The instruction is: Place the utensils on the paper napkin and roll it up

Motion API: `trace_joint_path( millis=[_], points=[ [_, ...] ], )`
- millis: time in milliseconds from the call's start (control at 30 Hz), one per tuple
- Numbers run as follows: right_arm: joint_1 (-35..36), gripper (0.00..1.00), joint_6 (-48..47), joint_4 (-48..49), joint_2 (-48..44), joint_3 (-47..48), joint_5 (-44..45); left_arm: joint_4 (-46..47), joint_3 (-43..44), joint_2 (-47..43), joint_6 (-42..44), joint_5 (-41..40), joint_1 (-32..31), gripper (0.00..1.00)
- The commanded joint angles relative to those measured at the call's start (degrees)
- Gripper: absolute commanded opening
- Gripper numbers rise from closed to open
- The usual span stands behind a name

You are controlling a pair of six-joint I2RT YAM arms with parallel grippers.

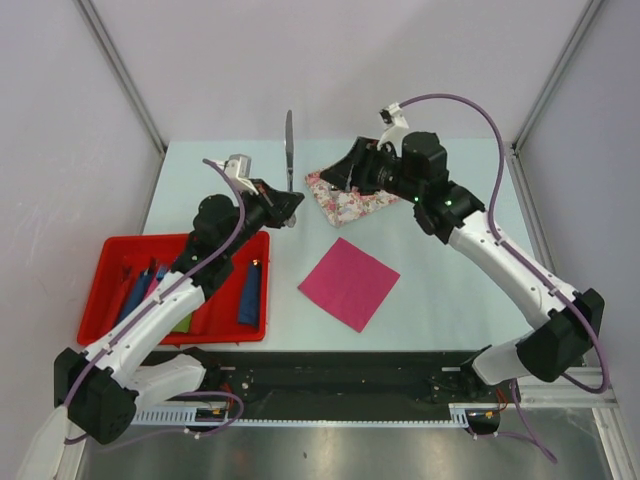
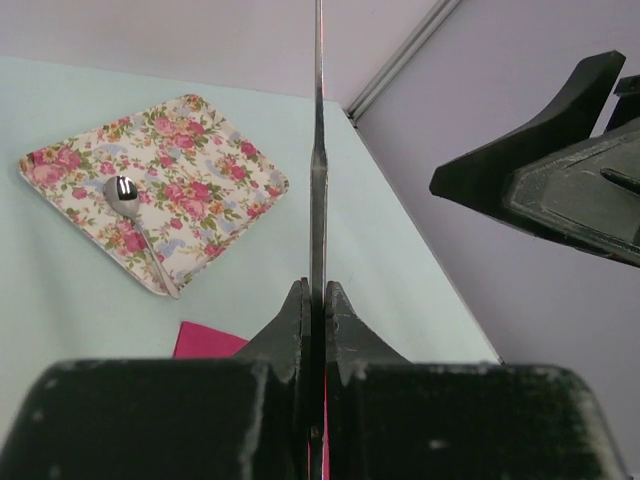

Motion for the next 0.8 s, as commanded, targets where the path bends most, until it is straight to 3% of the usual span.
trace_joint_path(
  millis=[0, 533, 767],
  points=[
    [2.7, 0.58, 1.7, 2.9, 3.8, 4.0, 3.8, 3.7, -0.5, 0.4, -1.3, -1.4, -1.3, 0.0],
    [8.3, 0.51, 4.5, 3.9, 10.0, 6.8, 2.2, 3.6, -2.8, -1.6, 0.6, -0.5, -3.1, 0.0],
    [8.8, 0.4, 5.3, 2.8, 11.8, 7.5, 3.0, 3.5, -3.2, -1.9, 0.3, 0.7, -3.1, 0.0]
  ],
)
